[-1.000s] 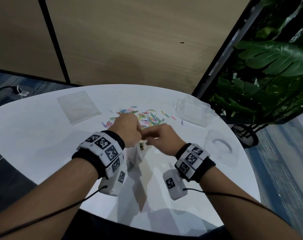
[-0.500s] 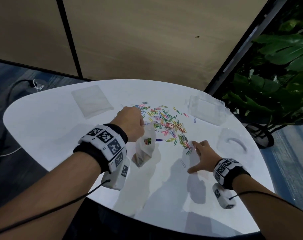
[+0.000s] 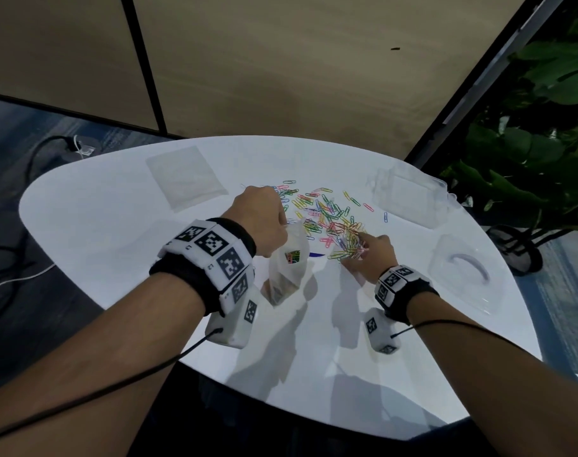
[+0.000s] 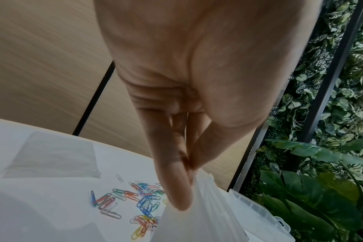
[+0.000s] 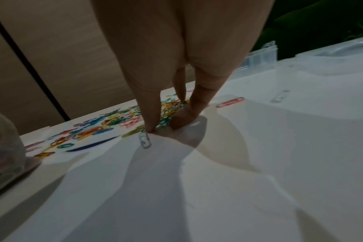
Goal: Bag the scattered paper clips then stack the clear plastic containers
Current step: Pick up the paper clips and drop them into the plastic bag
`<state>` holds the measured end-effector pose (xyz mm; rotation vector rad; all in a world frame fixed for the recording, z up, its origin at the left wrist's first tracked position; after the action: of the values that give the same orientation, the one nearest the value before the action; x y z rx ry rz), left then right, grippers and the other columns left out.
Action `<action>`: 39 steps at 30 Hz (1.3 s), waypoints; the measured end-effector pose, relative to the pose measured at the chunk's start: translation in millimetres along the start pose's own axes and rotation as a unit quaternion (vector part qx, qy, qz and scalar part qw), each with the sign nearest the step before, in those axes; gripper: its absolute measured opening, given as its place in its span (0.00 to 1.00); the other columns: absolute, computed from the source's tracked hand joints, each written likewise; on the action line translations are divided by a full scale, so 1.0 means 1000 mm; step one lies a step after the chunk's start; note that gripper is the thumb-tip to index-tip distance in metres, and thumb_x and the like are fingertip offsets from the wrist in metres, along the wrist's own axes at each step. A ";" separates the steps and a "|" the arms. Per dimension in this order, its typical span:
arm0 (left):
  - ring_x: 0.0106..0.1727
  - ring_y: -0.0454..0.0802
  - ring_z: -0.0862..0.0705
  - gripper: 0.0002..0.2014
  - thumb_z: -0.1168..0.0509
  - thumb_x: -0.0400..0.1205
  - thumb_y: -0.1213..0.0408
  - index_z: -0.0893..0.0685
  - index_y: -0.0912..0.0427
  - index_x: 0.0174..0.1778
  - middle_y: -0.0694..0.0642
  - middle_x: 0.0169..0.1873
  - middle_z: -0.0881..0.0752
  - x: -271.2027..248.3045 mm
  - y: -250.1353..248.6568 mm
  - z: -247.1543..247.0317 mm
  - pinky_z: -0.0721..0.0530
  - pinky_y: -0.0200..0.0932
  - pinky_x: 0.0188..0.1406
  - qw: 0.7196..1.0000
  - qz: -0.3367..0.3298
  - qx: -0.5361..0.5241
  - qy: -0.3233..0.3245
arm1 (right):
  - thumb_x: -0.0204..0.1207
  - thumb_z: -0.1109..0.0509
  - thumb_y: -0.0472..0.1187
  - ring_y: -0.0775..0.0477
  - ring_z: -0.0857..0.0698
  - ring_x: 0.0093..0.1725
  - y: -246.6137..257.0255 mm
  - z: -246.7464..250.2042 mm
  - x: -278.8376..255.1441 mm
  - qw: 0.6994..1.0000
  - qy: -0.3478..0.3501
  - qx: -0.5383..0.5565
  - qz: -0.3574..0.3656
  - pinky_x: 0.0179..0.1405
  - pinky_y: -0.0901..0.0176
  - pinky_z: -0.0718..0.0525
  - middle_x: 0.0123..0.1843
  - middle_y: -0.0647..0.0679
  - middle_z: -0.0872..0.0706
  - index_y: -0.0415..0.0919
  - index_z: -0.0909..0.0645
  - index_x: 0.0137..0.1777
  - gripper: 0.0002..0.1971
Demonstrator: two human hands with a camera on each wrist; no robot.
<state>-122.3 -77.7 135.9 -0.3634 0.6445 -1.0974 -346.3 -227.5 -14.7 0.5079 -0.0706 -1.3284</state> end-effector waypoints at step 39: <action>0.39 0.54 0.08 0.13 0.36 0.76 0.75 0.06 0.63 0.39 0.60 0.31 0.08 0.001 -0.021 -0.014 0.07 0.50 0.48 1.000 0.004 -0.027 -0.010 | 0.71 0.26 0.22 0.37 0.09 0.38 0.119 0.023 -0.070 0.902 0.139 0.408 0.038 0.49 0.48 0.09 0.42 0.31 0.09 0.28 0.11 0.48 0.07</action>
<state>-145.8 -87.0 136.4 -0.4180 0.6596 -1.0696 -263.8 -150.9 68.9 1.3878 -0.4170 -1.0939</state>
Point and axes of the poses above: each hand's wrist, its own x-axis towards the middle knuckle, its own z-axis out of the back of the hand, y = z × x, the point moved 4 cm from there along x, towards the middle knuckle
